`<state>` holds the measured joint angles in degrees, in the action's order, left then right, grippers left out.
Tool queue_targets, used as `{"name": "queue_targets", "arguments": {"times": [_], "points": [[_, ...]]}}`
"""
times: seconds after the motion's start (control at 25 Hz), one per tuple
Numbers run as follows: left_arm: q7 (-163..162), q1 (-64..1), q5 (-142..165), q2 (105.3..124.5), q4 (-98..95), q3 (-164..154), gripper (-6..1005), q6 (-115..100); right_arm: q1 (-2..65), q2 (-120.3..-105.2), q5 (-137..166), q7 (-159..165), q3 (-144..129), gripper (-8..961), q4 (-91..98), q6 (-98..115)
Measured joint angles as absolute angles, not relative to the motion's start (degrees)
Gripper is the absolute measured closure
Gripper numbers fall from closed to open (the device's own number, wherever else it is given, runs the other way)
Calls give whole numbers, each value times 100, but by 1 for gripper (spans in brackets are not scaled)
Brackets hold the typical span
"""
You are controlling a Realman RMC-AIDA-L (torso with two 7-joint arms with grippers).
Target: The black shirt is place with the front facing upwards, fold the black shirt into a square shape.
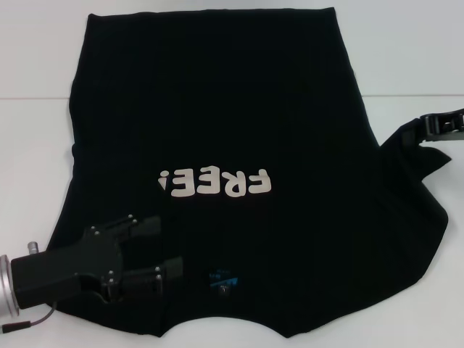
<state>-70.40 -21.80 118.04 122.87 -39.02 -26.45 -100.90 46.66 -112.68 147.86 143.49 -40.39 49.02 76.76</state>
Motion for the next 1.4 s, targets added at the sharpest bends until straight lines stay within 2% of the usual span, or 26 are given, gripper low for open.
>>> {"name": "queue_targets", "arguments": {"times": [0.28, 0.56, 0.92, 1.2, 1.36, 1.4], "points": [[-7040, -2171, 11804, 12289, -3896, -2646, 159, -10093, 4743, -11325, 14498, 14343, -4064, 942, 4754, 7731], [-7040, -2163, 11804, 12295, -3884, -2646, 161, -10082, 4740, -11289, 13842, 14295, -4065, 942, 4300, 7610], [-7040, -2170, 11819, 12296, -3857, -2645, 165, -10080, 4780, -11320, 13519, 14078, -4025, 927, 3996, 7426], [-7040, -2164, 11821, 12308, -3840, -2645, 167, -10077, 4543, -11153, 11972, 13567, -4001, 793, 3450, 7846], [-7095, -2162, 11822, 12315, -3824, -2619, 169, -10073, 4290, -11134, 11526, 13367, -3997, 717, 3368, 7807], [-7163, -2164, 11821, 12315, -3823, -2616, 169, -10072, 4209, -11132, 11409, 13244, -3993, 669, 3345, 7815]]}}
